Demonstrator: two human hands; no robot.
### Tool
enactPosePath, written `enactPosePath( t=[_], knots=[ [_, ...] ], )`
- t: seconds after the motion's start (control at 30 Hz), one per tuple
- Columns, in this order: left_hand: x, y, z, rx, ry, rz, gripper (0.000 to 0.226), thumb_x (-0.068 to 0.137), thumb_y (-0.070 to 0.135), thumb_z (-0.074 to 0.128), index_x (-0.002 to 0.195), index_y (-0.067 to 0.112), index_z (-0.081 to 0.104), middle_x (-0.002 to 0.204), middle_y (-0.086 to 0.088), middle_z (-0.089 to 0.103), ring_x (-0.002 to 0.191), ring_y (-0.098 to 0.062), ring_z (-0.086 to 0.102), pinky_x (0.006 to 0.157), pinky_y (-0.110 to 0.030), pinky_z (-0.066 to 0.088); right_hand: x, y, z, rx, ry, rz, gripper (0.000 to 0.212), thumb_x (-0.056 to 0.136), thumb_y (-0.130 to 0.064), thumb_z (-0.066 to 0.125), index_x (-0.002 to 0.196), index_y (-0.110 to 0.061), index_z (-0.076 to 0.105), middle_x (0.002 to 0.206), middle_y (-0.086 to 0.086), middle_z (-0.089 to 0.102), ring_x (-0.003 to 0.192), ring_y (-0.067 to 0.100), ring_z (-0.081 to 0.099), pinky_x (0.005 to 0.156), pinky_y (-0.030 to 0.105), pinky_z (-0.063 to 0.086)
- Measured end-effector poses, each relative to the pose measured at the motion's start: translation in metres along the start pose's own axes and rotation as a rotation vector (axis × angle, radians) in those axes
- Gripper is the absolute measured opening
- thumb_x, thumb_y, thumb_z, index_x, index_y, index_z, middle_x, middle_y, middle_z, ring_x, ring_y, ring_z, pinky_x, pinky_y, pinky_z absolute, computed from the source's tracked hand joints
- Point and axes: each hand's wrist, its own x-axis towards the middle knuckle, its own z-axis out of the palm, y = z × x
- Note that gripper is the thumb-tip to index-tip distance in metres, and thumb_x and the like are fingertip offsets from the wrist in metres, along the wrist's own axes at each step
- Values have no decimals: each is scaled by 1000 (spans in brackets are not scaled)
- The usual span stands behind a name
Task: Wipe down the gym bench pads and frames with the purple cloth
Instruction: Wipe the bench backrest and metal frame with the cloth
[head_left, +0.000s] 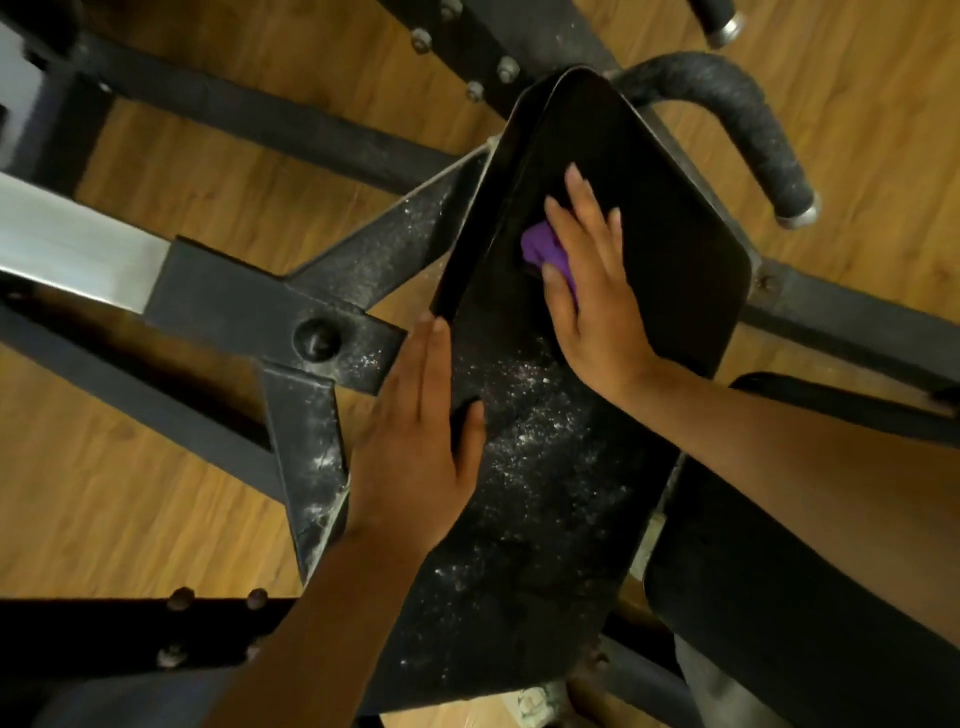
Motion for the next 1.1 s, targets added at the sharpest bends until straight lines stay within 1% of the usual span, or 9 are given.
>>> enactPosePath(
  t=[0.17, 0.27, 0.37, 0.43, 0.5, 0.6, 0.8, 0.97, 1.1],
  knots=[
    [-2, 1, 10, 70, 76, -6, 62, 99, 32, 45, 149, 3, 23, 153, -16, 32, 137, -26, 41, 101, -41, 49, 76, -14, 2, -8, 202, -47, 38, 100, -18, 42, 135, -2, 47, 149, 19, 34, 141, 32, 28, 118, 38, 8],
    [-1, 1, 11, 70, 86, -5, 60, 100, 31, 45, 148, 1, 25, 152, -18, 34, 136, -27, 41, 102, -41, 48, 52, -23, 13, -34, 262, -24, 41, 98, -16, 48, 136, -3, 46, 148, 19, 36, 141, 33, 28, 119, 48, 9],
    [-1, 0, 11, 61, 77, 0, 58, 100, 31, 41, 147, 1, 24, 151, -20, 34, 137, -28, 40, 104, -40, 46, -20, -22, 22, -20, 152, -41, 43, 98, -14, 43, 141, -11, 38, 156, 9, 22, 145, 30, 19, 119, 51, 4],
    [-3, 0, 12, 51, 85, -4, 57, 100, 30, 40, 147, 2, 23, 150, -21, 35, 137, -29, 40, 105, -38, 45, -72, -12, 26, -79, -13, -124, 46, 101, -18, 35, 146, -18, 25, 159, -6, 5, 147, 26, 5, 119, 48, 1],
    [-4, 1, 11, 28, 86, -11, 56, 99, 29, 40, 146, 3, 24, 149, -21, 36, 137, -29, 40, 105, -36, 43, -97, -1, 23, -136, -115, -236, 53, 100, -16, 36, 149, -24, 17, 159, -13, -2, 148, 23, -1, 120, 43, 2],
    [-3, 1, 12, -3, 96, -6, 56, 98, 28, 41, 146, 4, 24, 149, -21, 37, 137, -30, 40, 105, -38, 42, -73, 3, 13, -152, -116, -261, 47, 102, -18, 33, 147, -23, 23, 157, -5, 12, 147, 21, 6, 121, 40, 5],
    [-4, 2, 12, -21, 133, 0, 56, 97, 24, 46, 144, 1, 28, 147, -21, 39, 135, -31, 43, 100, -42, 49, 21, -4, 7, -84, 109, -132, 38, 100, -23, 43, 132, -5, 51, 146, 21, 37, 139, 34, 31, 118, 48, 19],
    [-4, 2, 12, -23, 140, 2, 55, 97, 23, 46, 144, 1, 28, 147, -21, 39, 134, -32, 44, 94, -46, 52, 10, -13, 9, 103, 95, -17, 49, 93, -22, 59, 135, -1, 46, 148, 23, 33, 142, 33, 24, 119, 49, 17],
    [-4, 2, 12, -27, 145, 18, 53, 97, 23, 45, 143, 0, 29, 146, -22, 41, 133, -33, 44, 93, -47, 53, -7, -27, 18, 143, 191, 93, 46, 96, -19, 52, 136, 2, 42, 148, 22, 32, 140, 30, 29, 116, 48, 26]
  ],
)
